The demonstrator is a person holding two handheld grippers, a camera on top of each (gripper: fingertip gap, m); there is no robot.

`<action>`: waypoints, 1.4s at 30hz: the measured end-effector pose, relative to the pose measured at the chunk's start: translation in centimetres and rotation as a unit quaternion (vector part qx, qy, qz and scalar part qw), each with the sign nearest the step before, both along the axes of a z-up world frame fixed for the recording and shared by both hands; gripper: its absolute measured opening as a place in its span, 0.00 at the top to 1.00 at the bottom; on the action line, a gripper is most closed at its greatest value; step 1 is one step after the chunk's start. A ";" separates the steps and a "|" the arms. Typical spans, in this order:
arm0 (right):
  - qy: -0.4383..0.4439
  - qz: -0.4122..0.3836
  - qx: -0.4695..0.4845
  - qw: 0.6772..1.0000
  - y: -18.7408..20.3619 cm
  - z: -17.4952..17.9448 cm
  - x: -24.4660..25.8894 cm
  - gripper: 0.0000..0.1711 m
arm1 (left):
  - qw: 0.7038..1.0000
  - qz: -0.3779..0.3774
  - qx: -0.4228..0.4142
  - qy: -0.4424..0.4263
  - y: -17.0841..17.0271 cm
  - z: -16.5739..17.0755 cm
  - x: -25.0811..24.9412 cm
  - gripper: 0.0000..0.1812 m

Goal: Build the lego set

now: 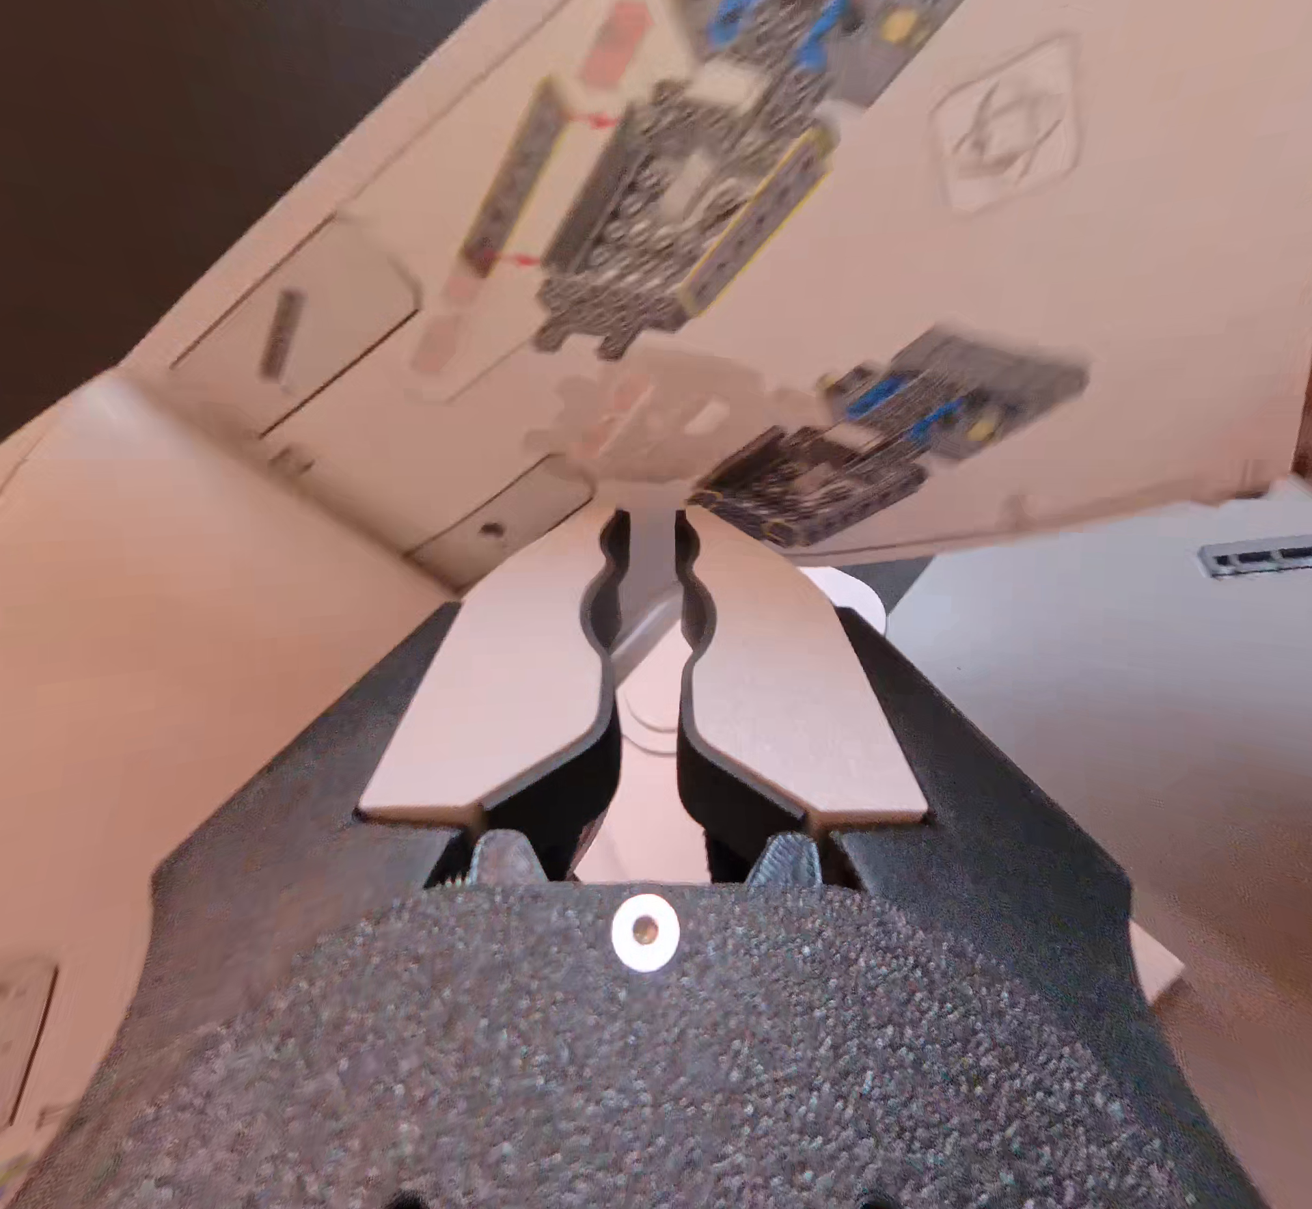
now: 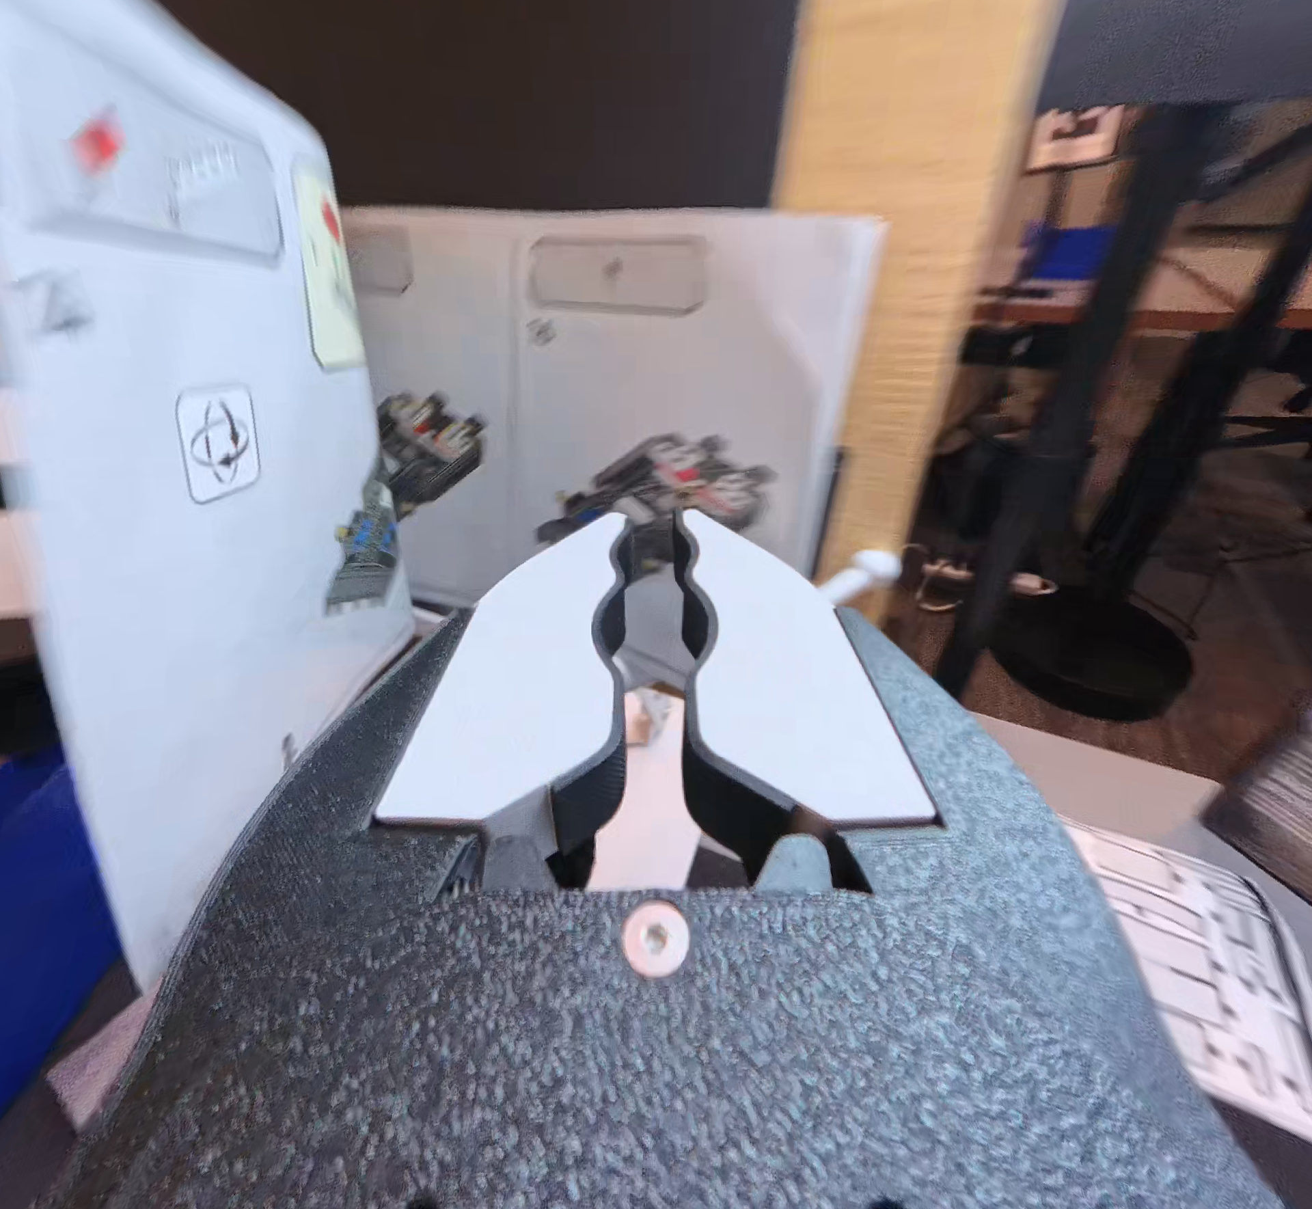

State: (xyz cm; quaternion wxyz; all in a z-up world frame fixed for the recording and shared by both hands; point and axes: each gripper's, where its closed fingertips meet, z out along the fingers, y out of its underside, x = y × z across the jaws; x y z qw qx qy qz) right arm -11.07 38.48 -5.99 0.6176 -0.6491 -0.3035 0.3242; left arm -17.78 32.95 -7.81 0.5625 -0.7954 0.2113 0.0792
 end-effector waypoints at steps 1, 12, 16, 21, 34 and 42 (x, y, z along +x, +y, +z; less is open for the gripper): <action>0.026 -0.027 0.007 0.999 0.4 1.0 1.9 0.93 | 1.000 0.001 -0.004 0.017 0.8 -0.2 0.7 0.94; -0.175 0.155 0.177 0.956 -7.4 0.1 -4.9 1.00 | 0.999 0.019 0.019 0.029 0.7 -0.5 -0.7 1.00; -0.289 0.078 0.183 0.936 -2.6 -3.6 -6.5 1.00 | 0.998 0.050 0.012 0.044 -2.1 -1.2 -4.9 1.00; -0.273 0.030 0.165 0.947 -0.2 -2.3 -3.3 1.00 | 0.993 0.098 0.017 0.063 -3.3 -1.3 -11.0 1.00; -0.229 -0.021 0.160 0.960 2.1 -2.7 0.3 1.00 | 0.991 0.107 0.038 0.067 -3.6 -1.9 -12.6 1.00; -0.168 0.013 0.119 0.978 -1.5 -2.2 2.7 0.95 | 0.991 0.104 0.082 0.020 -7.4 0.4 -11.3 0.98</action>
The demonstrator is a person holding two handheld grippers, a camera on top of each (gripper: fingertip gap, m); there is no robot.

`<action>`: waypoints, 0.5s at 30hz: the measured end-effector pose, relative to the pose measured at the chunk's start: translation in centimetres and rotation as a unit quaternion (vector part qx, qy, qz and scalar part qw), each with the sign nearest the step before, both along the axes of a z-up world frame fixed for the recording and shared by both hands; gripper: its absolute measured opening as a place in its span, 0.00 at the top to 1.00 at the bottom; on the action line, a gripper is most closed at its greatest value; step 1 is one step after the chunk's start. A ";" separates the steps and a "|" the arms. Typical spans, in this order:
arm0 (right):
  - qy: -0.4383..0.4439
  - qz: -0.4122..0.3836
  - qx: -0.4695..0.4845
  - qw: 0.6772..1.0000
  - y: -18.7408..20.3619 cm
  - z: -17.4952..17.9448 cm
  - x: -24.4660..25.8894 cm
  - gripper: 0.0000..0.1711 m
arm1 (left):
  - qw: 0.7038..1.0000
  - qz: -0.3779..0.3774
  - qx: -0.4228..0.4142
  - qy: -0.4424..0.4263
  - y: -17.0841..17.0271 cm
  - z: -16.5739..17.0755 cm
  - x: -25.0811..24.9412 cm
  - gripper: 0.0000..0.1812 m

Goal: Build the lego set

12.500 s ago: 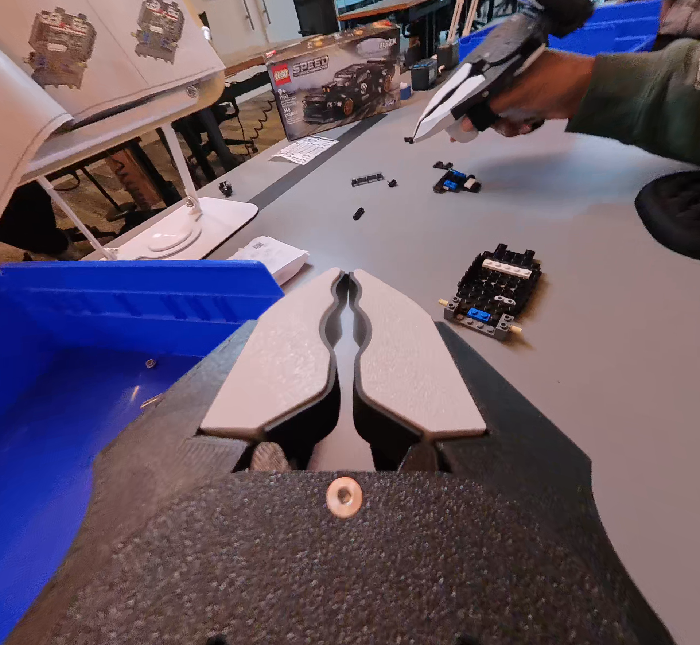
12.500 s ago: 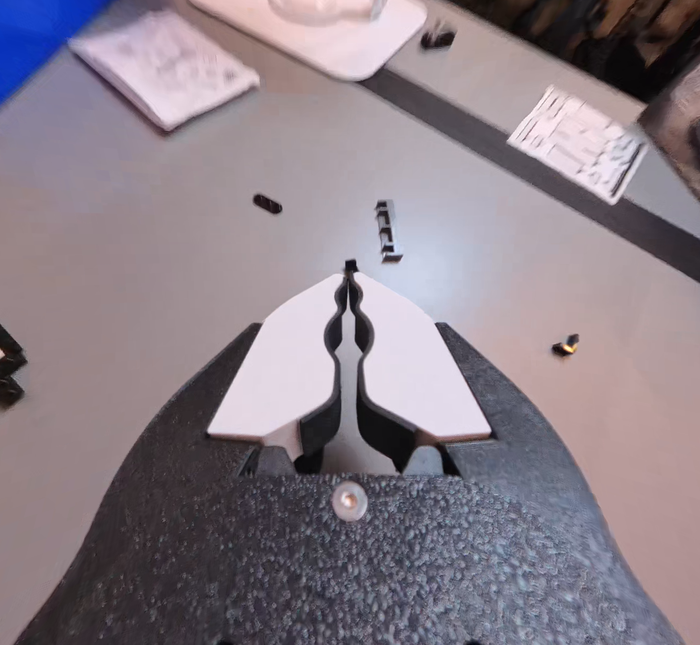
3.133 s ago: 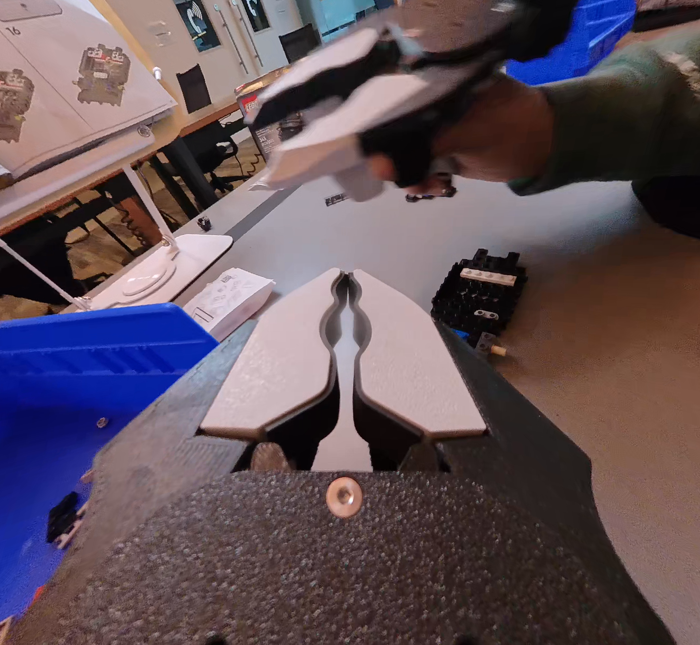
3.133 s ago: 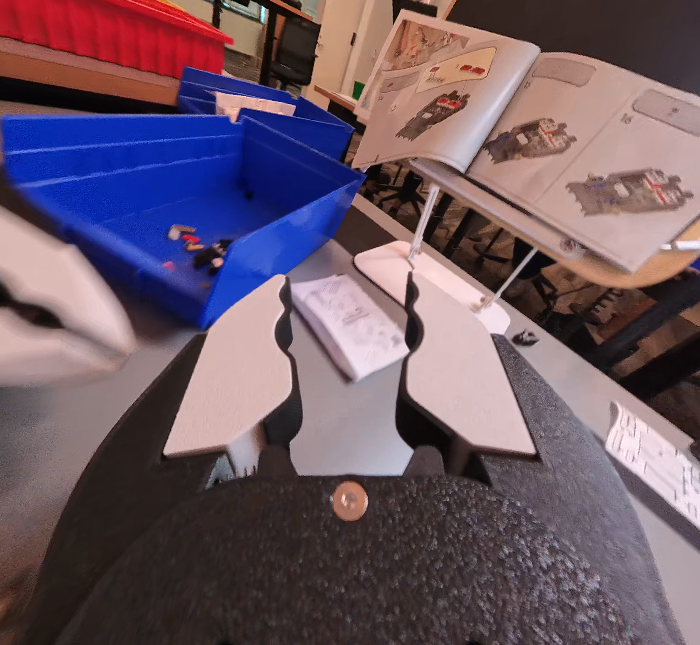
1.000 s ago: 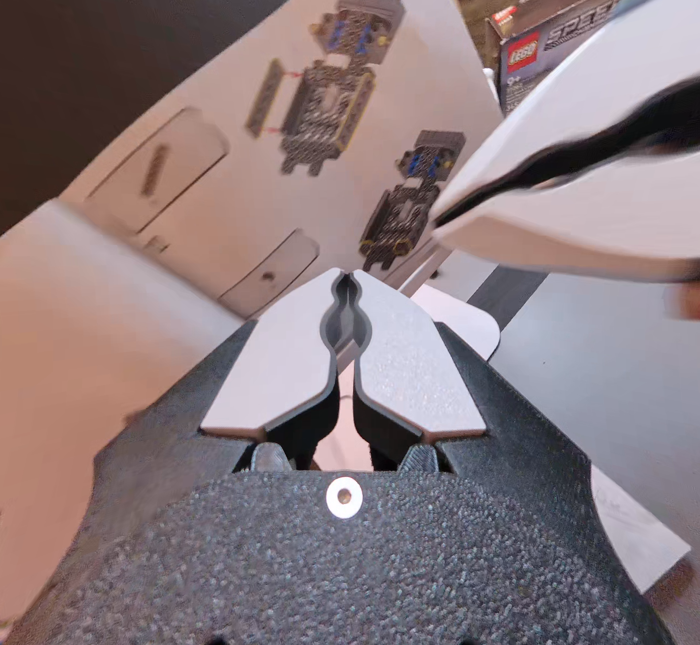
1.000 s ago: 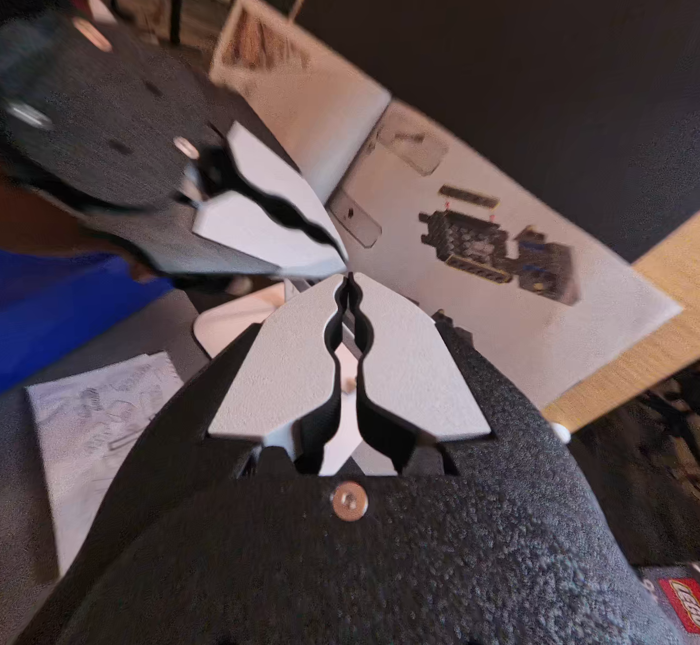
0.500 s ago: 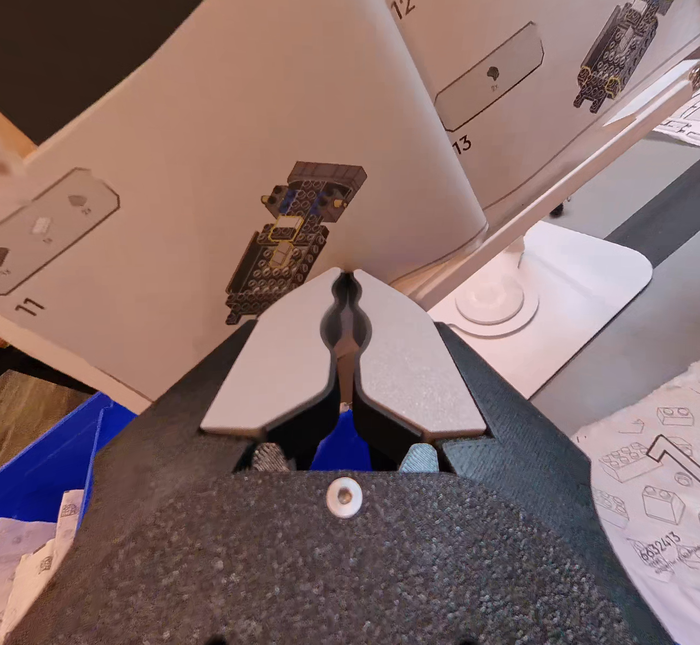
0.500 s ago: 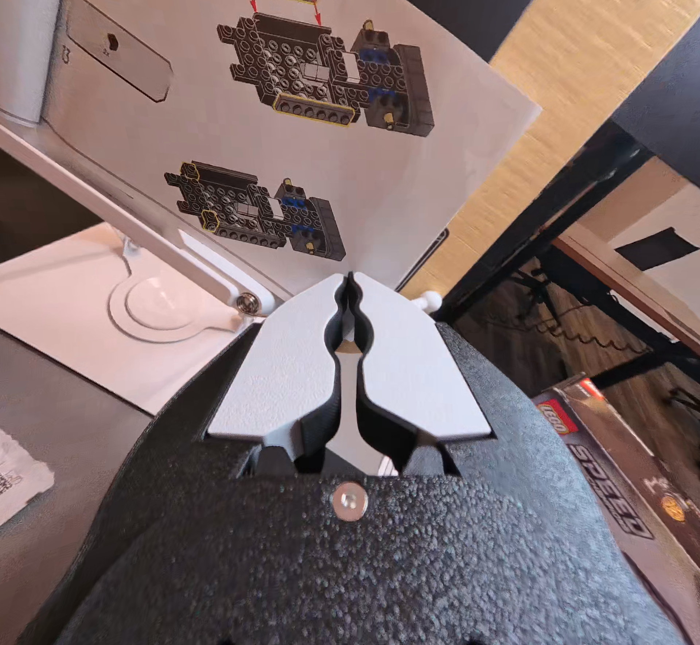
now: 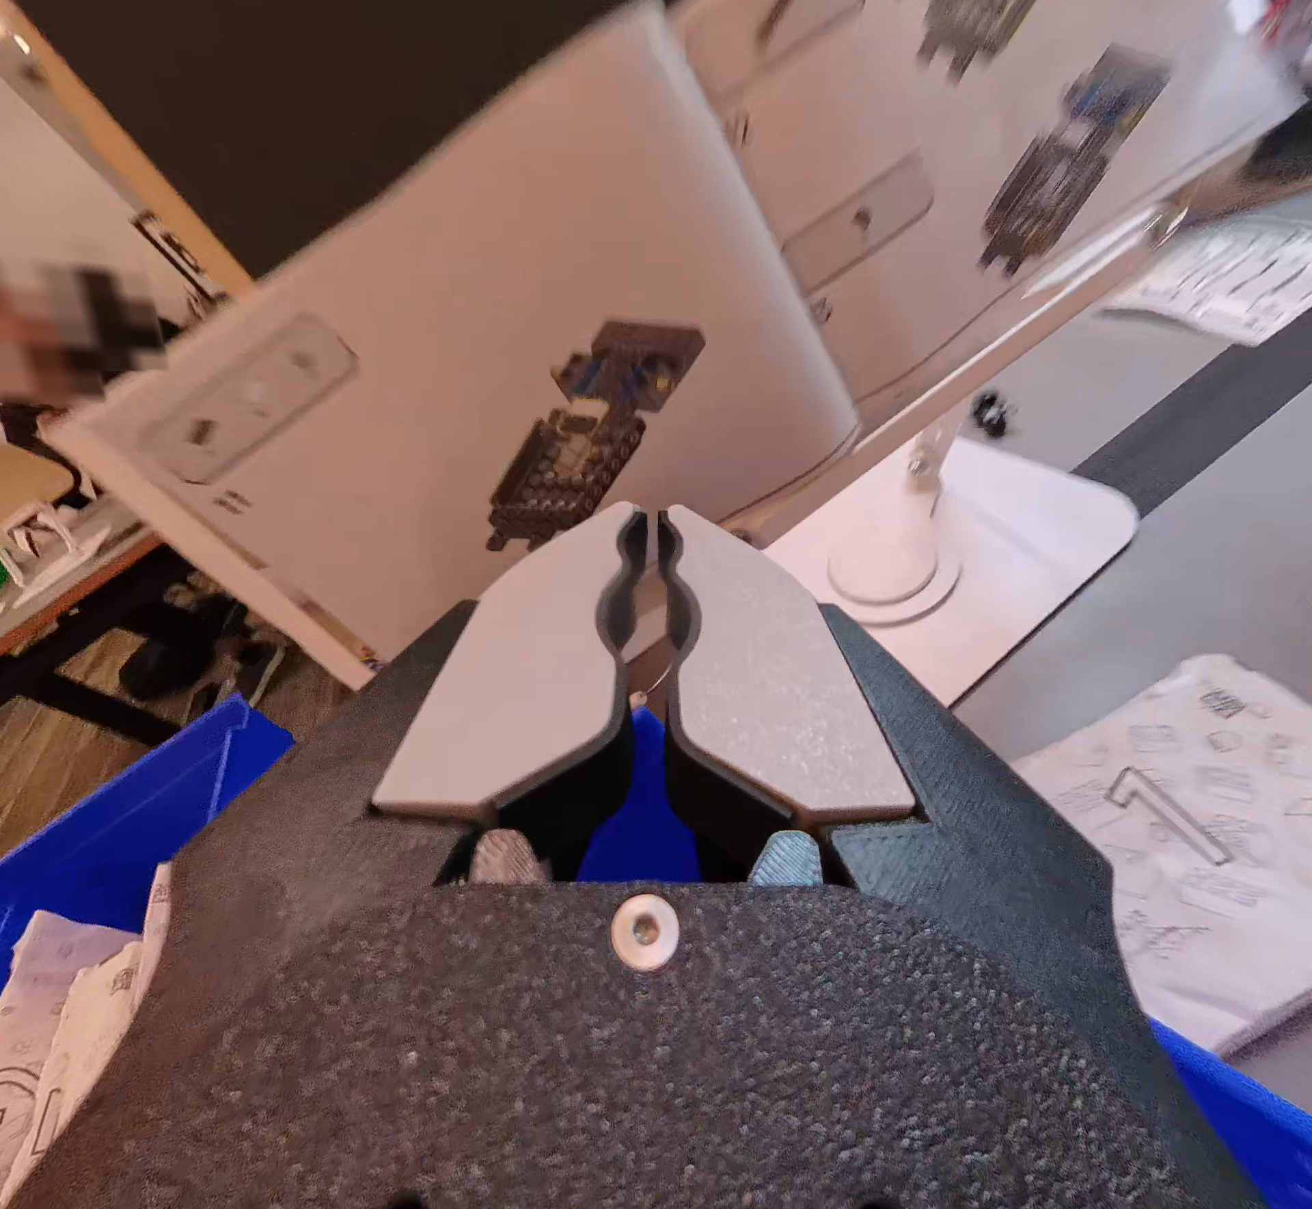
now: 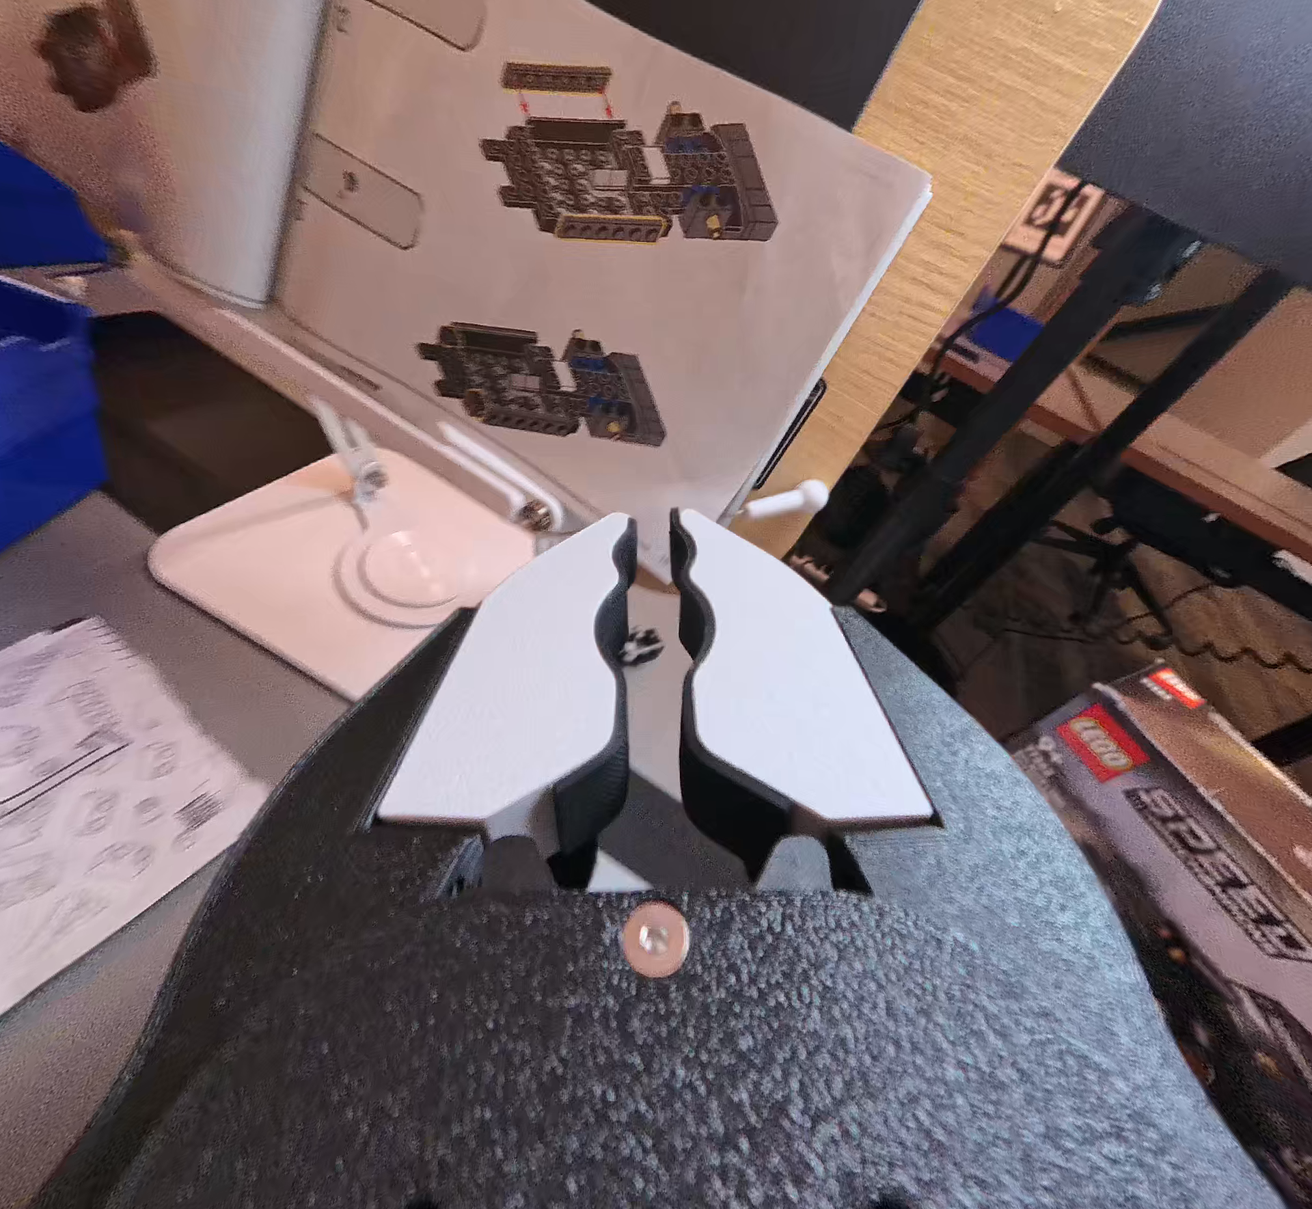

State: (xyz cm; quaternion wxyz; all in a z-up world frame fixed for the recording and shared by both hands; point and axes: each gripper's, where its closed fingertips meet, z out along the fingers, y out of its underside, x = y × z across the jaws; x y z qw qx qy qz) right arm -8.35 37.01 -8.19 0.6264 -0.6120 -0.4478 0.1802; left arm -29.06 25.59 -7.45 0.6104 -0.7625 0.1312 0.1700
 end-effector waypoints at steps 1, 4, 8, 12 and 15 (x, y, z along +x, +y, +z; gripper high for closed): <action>0.001 0.015 -0.013 1.000 -1.3 0.1 0.5 0.94 | 1.000 -0.010 0.023 -0.007 -1.1 1.2 0.8 0.99; 0.023 0.070 -0.017 0.997 -6.3 0.8 2.3 0.92 | 0.995 -0.053 0.083 -0.027 -5.3 4.6 4.6 1.00; 0.023 0.118 -0.030 0.992 -13.1 -0.2 5.7 0.89 | 0.986 -0.132 0.093 -0.035 -11.7 4.8 11.5 1.00; 0.013 0.156 -0.091 0.983 -19.4 -3.1 8.5 0.83 | 0.977 -0.197 0.038 -0.074 -16.8 0.0 17.5 1.00; 0.018 0.187 -0.133 0.973 -23.8 -5.1 9.3 0.83 | 0.962 -0.228 -0.006 -0.152 -19.4 -3.6 21.0 1.00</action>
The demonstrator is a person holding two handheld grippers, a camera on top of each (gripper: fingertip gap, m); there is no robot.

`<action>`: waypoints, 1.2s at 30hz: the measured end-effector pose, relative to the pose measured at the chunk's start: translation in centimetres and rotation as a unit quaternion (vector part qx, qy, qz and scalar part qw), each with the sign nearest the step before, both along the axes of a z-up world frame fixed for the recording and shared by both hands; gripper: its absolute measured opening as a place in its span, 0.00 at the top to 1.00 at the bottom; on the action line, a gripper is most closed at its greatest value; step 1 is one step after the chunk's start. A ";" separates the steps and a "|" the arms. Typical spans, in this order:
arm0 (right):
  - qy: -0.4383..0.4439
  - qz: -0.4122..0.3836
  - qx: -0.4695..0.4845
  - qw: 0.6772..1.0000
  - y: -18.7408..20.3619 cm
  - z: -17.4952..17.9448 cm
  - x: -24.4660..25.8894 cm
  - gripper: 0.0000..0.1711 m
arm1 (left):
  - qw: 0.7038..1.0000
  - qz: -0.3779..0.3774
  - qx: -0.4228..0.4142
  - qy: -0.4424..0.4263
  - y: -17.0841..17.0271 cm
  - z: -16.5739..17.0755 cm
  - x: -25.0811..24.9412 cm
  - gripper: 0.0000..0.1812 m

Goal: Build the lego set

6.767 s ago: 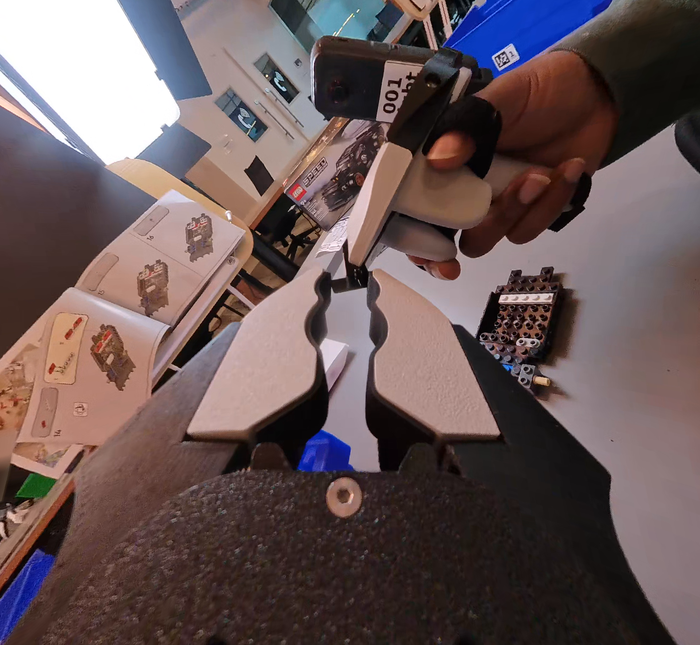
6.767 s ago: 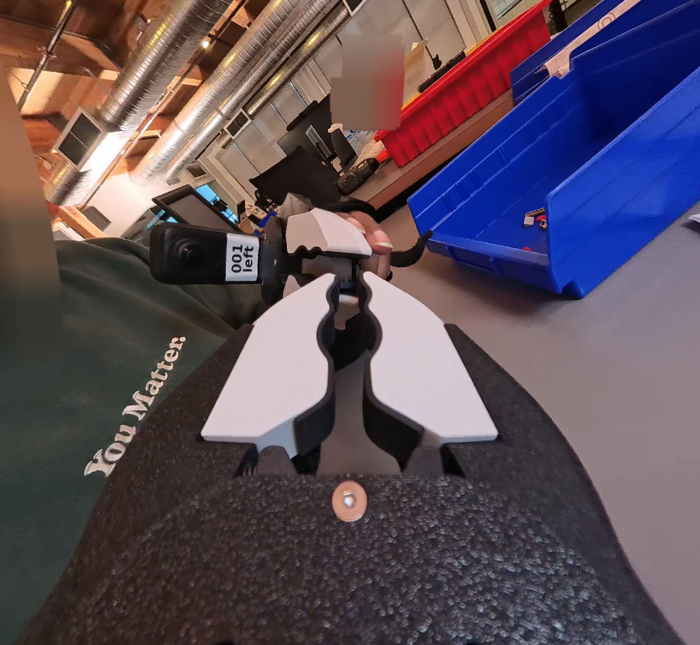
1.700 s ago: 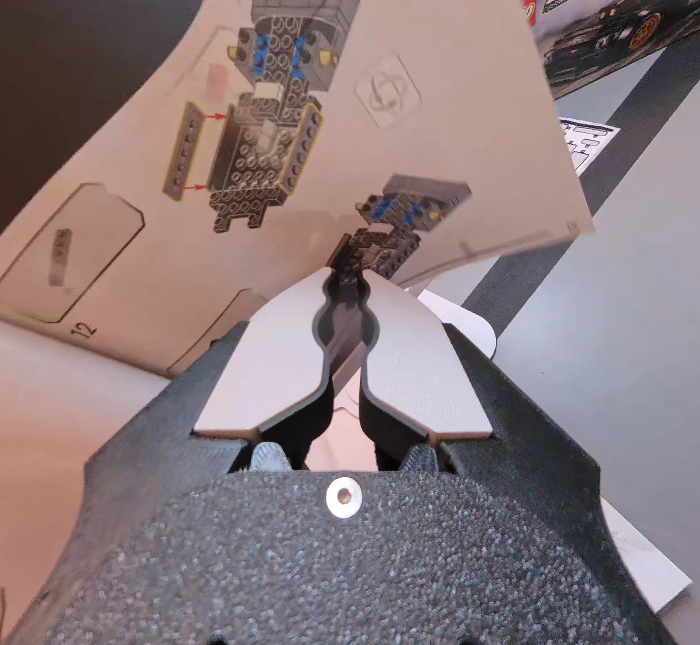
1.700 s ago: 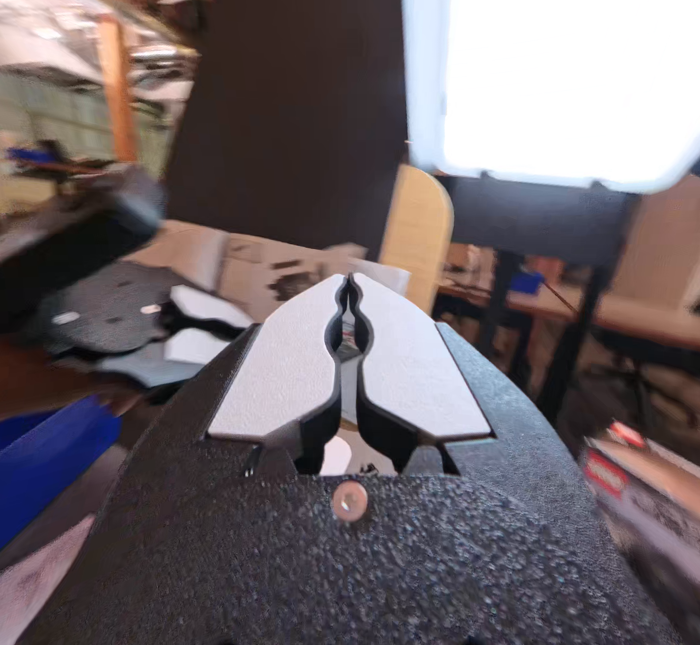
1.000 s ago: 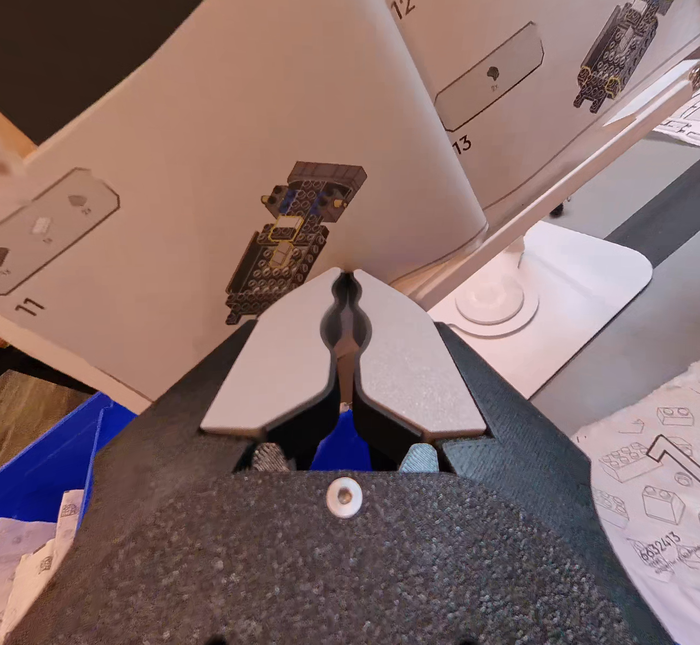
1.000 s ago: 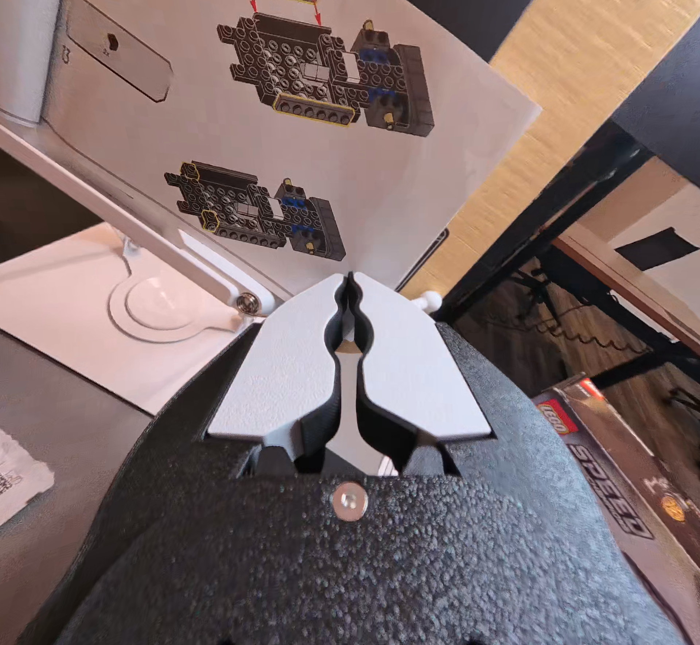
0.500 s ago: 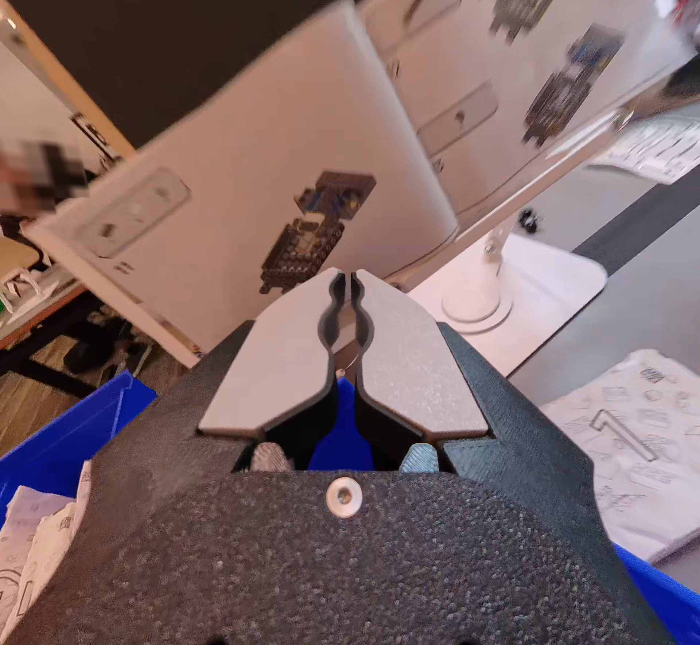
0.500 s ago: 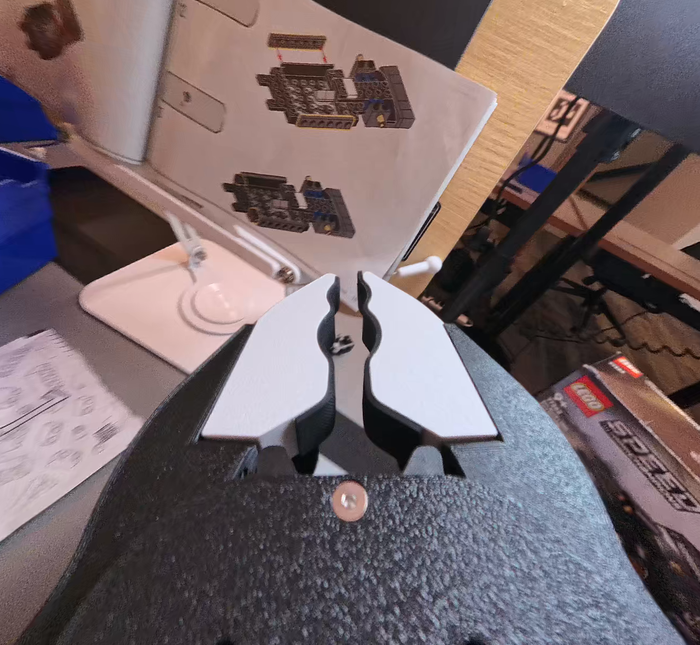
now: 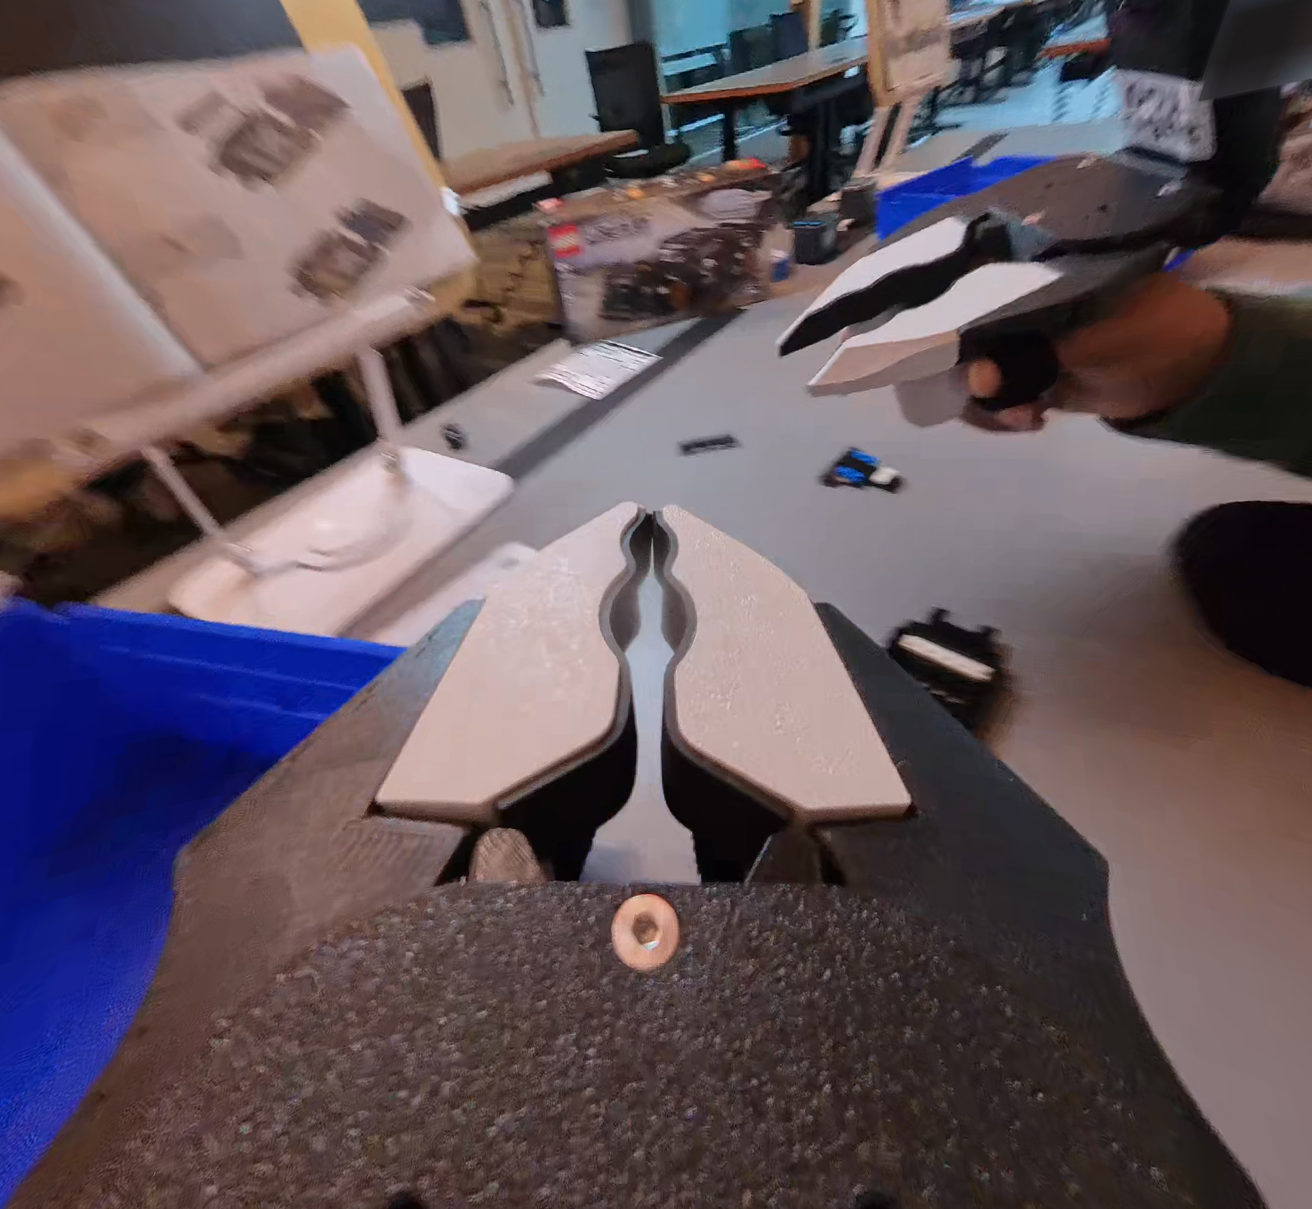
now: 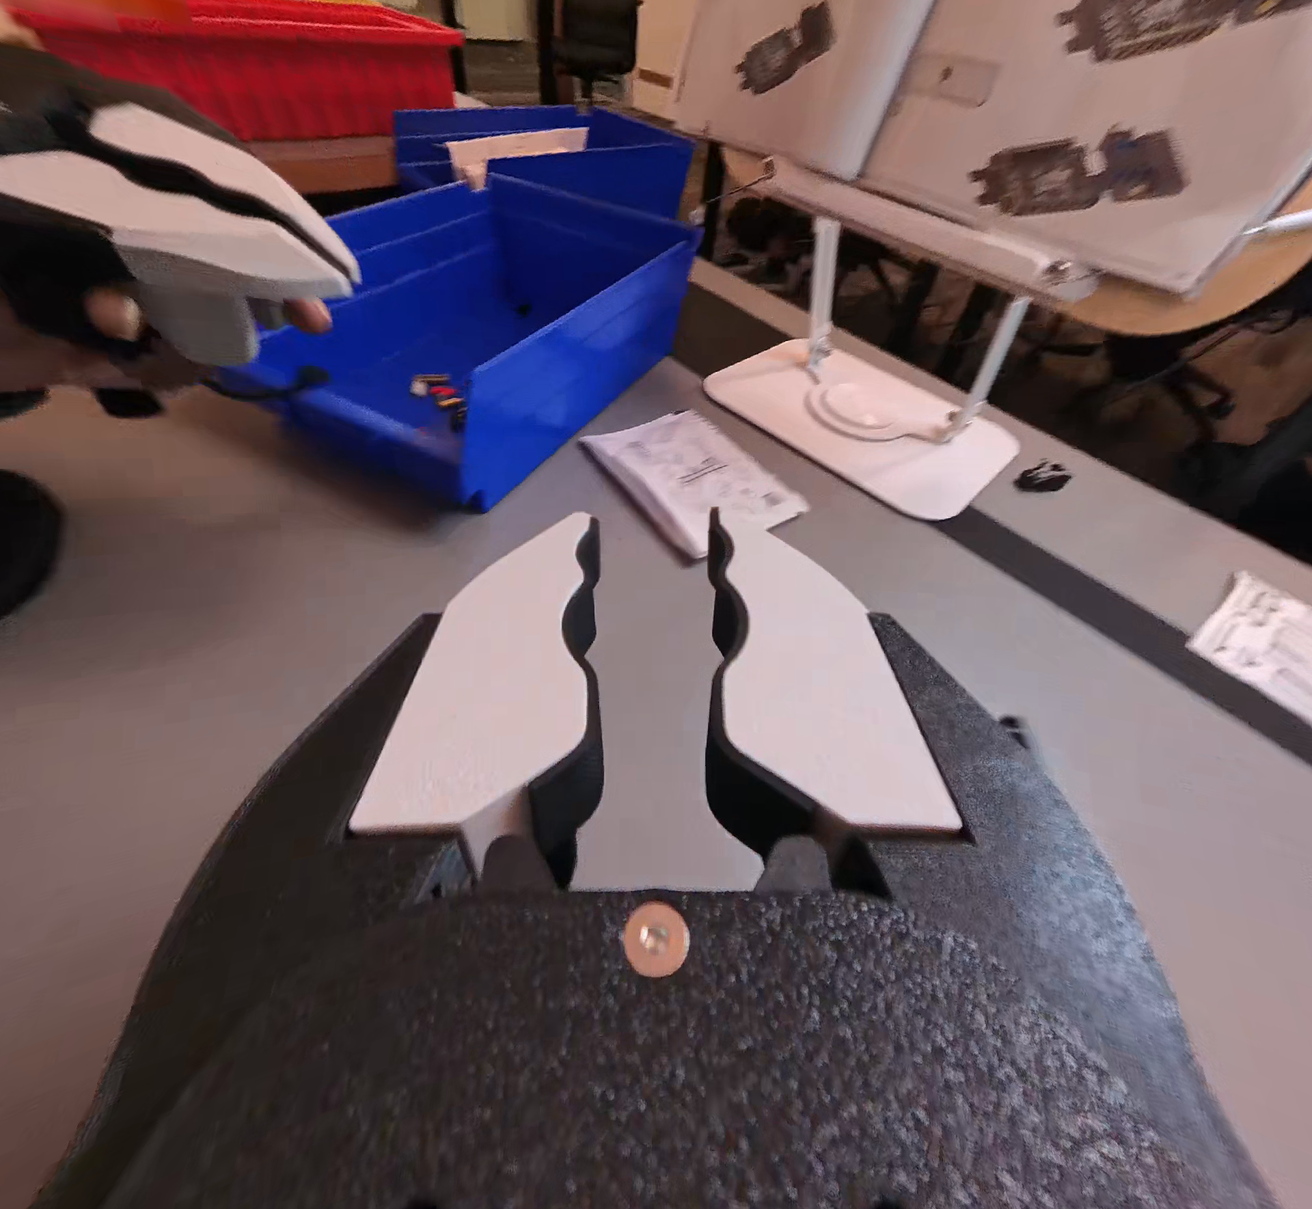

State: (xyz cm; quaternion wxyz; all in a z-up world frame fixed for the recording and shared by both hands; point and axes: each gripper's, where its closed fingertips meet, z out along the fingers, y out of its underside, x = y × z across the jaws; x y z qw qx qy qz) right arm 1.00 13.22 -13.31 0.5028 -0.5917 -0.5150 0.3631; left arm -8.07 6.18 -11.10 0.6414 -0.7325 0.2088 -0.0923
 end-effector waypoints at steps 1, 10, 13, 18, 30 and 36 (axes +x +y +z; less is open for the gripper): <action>-0.002 0.018 -0.007 1.000 -1.5 -0.8 0.0 0.83 | 0.999 -0.010 -0.013 -0.027 -0.5 -0.8 0.9 1.00; -0.053 0.184 0.023 0.981 -6.7 -7.0 -0.4 0.87 | 1.000 0.015 -0.008 0.003 0.3 -8.3 1.1 1.00; -0.063 0.167 0.045 0.983 -5.9 -7.1 -0.3 0.87 | 1.000 0.008 0.006 0.029 0.1 -8.2 1.0 1.00; -0.032 0.127 0.049 0.990 -4.6 -6.5 -0.5 0.86 | 0.998 -0.004 0.021 0.057 -0.3 -7.9 1.4 1.00; -0.102 0.201 -0.010 0.974 -5.4 -9.0 0.8 0.87 | 0.993 -0.018 0.019 0.113 -0.2 -8.7 1.8 1.00; -0.224 0.287 -0.013 0.931 -9.1 -11.4 3.5 0.86 | 0.991 -0.035 0.006 0.126 0.0 -9.6 2.6 1.00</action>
